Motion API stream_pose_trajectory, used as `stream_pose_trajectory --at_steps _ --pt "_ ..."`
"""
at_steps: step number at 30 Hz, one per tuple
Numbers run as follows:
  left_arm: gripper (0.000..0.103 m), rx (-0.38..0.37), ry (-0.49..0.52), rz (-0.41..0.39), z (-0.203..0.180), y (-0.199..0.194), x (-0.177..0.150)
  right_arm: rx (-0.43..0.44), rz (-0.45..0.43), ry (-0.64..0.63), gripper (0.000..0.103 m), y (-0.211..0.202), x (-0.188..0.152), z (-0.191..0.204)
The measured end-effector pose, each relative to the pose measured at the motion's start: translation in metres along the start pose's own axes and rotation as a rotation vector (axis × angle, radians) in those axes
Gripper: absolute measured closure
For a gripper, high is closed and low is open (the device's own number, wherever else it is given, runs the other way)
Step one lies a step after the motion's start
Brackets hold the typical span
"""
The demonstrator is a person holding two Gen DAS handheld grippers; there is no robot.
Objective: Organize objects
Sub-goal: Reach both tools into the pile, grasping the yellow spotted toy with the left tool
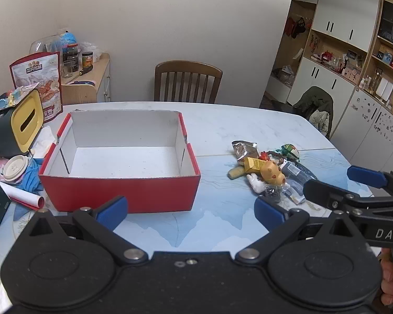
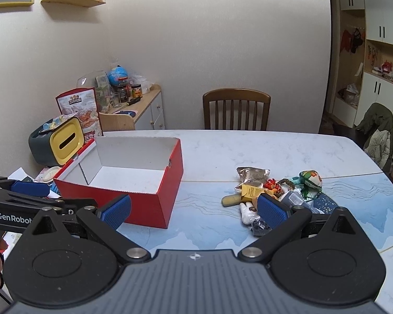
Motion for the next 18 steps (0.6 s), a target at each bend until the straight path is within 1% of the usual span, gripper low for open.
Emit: stream_pose_trajectory --at_steps 8,14,18 --pt "0.001 -0.016 -0.004 0.035 -0.015 0.019 0.002 -0.011 -0.004 0.0 0.0 0.006 0.0 -0.015" --pt "0.001 0.012 0.016 0.032 -0.036 0.034 0.008 0.026 -0.032 -0.02 0.0 0.015 0.004 -0.036" --pt "0.001 0.021 0.028 0.061 -0.05 0.051 0.01 0.061 -0.038 -0.047 0.0 0.024 0.009 -0.049"
Point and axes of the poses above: each gripper's, at about its wrist camera, not at the fingertips, and y roughly the way its jaws point, z to its left, x to its top, the point moved 7 cm from there along y, roughly the way its jaws point, and after that the axes turned 7 degrees about -z, right-handed, at the moved point
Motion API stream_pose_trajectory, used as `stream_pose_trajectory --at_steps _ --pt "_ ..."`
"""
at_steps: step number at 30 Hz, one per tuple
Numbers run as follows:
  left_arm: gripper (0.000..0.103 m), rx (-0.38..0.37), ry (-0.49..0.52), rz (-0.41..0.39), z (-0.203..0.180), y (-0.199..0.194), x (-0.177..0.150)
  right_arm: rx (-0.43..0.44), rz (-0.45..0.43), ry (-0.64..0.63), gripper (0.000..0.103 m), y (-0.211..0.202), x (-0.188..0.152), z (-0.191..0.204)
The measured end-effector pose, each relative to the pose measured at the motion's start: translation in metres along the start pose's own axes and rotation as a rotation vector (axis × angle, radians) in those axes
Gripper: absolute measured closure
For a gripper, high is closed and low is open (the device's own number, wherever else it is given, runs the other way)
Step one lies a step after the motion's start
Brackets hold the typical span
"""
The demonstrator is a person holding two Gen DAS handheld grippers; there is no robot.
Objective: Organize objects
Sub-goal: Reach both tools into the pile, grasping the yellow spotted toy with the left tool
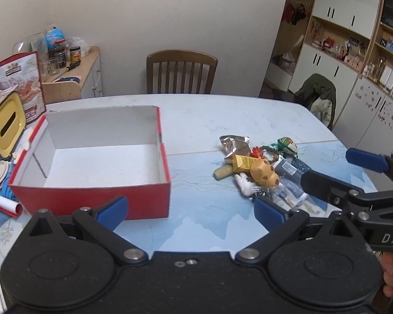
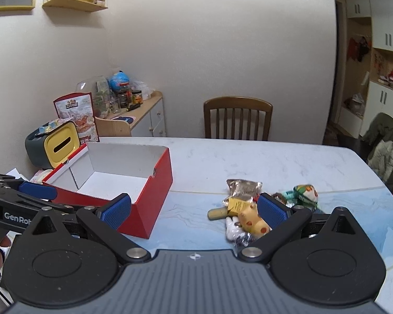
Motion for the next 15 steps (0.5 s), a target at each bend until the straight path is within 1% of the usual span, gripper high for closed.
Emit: stream_pose_trajectory --at_steps 3,6,10,14,15 --pt "0.001 -0.006 0.013 0.012 -0.012 0.013 0.003 0.023 0.015 -0.01 0.0 0.008 0.0 -0.012" --pt "0.001 0.0 0.023 0.01 -0.024 0.026 0.01 0.04 0.043 -0.008 0.0 0.016 -0.003 -0.033" --pt "0.001 -0.03 0.006 0.023 -0.043 0.051 0.016 0.011 0.068 -0.002 0.0 0.029 -0.008 -0.073" --pt "0.001 -0.056 0.001 0.059 -0.065 0.083 0.016 -0.027 0.116 -0.045 0.0 0.046 -0.023 -0.113" --pt "0.001 -0.06 -0.001 0.071 -0.07 0.091 0.015 -0.024 0.134 -0.055 0.0 0.052 -0.028 -0.122"
Point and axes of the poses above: each gripper's, at about its wrist camera, not at the fingertips, and y roughly the way its jaws point, z to its left, x to its top, the point moved 7 cm from there along y, roughly the way its jaws point, and after that the axes turned 7 degrees about -z, right-handed, at the moved point
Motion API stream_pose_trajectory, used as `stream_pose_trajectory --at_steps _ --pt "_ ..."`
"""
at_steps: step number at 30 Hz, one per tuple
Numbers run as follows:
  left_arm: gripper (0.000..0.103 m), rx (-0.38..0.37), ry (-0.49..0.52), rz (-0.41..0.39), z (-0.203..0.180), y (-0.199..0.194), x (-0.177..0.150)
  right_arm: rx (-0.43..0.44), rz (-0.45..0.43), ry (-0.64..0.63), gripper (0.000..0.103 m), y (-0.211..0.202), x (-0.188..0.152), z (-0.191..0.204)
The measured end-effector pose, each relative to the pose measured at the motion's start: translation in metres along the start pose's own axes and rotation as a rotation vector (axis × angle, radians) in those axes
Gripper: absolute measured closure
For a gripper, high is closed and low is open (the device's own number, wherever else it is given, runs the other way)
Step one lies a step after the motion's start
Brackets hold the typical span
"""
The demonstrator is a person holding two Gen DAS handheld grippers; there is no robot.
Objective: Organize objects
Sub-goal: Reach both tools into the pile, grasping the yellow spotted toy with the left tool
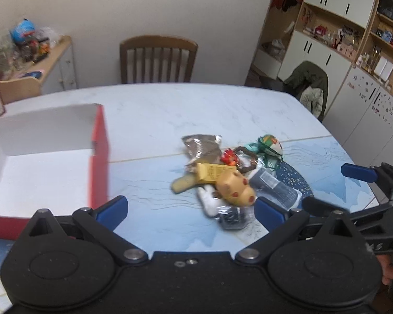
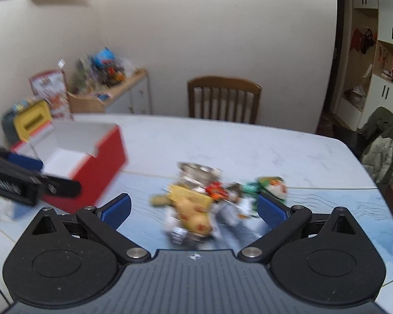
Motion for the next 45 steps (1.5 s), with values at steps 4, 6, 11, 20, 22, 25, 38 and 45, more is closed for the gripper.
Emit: stream_pose_trajectory --at_steps 4,6,11,20,22,25,38,45 --pt "0.001 -0.012 0.001 0.016 -0.019 0.03 0.004 0.005 0.062 -0.056 0.004 0.024 -0.018 -0.026" --pt "0.001 -0.019 0.001 0.025 -0.028 0.045 0.005 -0.001 0.084 -0.075 0.008 0.037 -0.026 -0.034" --pt "0.001 -0.024 -0.009 0.077 -0.043 0.082 0.001 0.02 0.124 -0.091 0.016 0.061 -0.043 -0.049" --pt "0.01 -0.029 -0.073 0.179 -0.05 0.133 -0.009 0.066 0.183 -0.058 0.033 0.093 -0.058 -0.06" --pt "0.014 -0.04 -0.08 0.192 -0.052 0.139 -0.011 0.079 0.195 -0.05 0.037 0.099 -0.06 -0.061" --pt "0.021 -0.051 -0.102 0.21 -0.054 0.148 -0.013 0.092 0.208 -0.037 0.044 0.107 -0.064 -0.062" --pt "0.05 -0.046 -0.14 0.209 -0.051 0.151 -0.011 0.133 0.236 0.0 0.07 0.116 -0.072 -0.064" --pt "0.052 -0.062 -0.158 0.192 -0.05 0.138 -0.011 0.14 0.228 0.001 0.087 0.112 -0.07 -0.062"
Point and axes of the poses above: each gripper's, at about its wrist camera, not at the fingertips, and y roughly the way its jaws point, z to its left, x to its top, the point moved 7 cm from there along y, roughly the way its jaws point, and after that the axes turned 7 degrees about -z, right-handed, at the moved point
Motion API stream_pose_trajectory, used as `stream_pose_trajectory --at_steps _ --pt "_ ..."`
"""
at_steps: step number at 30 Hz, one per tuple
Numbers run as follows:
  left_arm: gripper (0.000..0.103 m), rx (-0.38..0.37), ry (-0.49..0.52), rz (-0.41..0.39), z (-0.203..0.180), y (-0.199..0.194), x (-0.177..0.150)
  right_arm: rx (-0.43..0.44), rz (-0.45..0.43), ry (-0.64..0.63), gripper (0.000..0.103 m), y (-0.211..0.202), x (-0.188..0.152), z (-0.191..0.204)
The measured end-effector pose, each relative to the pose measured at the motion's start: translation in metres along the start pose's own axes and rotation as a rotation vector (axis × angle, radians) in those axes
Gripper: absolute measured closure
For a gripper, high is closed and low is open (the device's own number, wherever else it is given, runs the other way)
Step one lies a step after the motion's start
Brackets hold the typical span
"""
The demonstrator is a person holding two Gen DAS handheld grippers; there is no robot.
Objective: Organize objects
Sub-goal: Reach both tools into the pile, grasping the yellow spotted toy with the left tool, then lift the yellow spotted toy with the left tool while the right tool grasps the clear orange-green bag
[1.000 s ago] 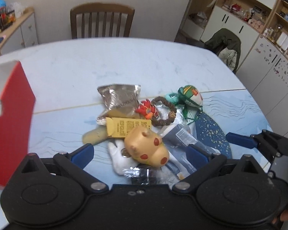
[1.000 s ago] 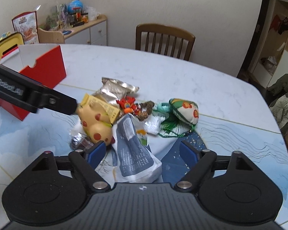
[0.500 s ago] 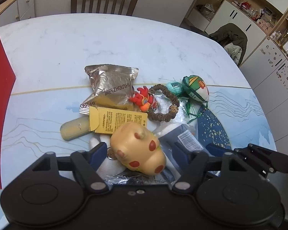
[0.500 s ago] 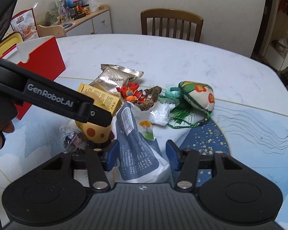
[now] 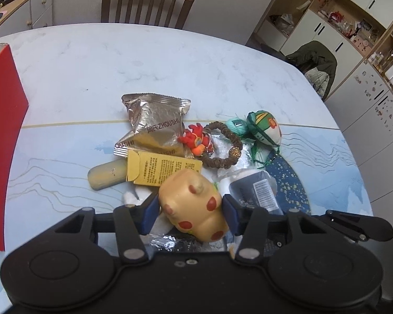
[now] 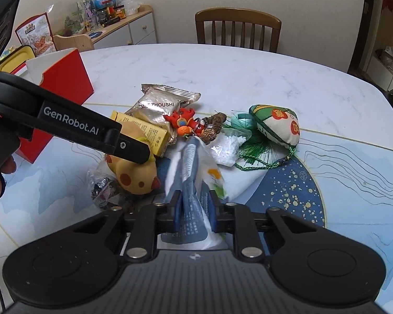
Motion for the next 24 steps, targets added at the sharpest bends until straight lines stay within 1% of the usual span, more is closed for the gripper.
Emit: stream_pose_trajectory --at_steps 3,7,11,18,21,24 --pt "0.053 -0.012 -0.011 0.003 0.002 -0.009 0.0 -0.01 0.0 0.011 0.09 -0.005 0.001 0.001" --pt "0.053 -0.03 -0.024 0.012 0.007 -0.027 0.002 -0.018 -0.012 0.032 0.091 -0.016 0.005 0.004" --pt "0.053 -0.052 -0.032 0.008 0.017 -0.052 0.008 -0.023 -0.045 0.044 0.091 -0.033 0.016 0.016" --pt "0.053 -0.04 -0.046 -0.009 0.059 -0.099 0.026 0.015 -0.106 0.036 0.091 -0.061 0.047 0.06" --pt "0.053 -0.025 -0.047 -0.021 0.081 -0.117 0.035 0.024 -0.141 0.02 0.093 -0.067 0.063 0.083" --pt "0.053 0.003 -0.036 -0.033 0.104 -0.131 0.04 0.036 -0.162 -0.006 0.094 -0.068 0.078 0.105"
Point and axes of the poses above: each gripper's, at about its wrist camera, not at the fingertips, and y roughly the way its jaws point, z to its left, x to its top, the point moved 7 cm from there along y, roughly the way its jaws point, and after that the axes turned 7 degrees about -z, right-handed, at the moved point
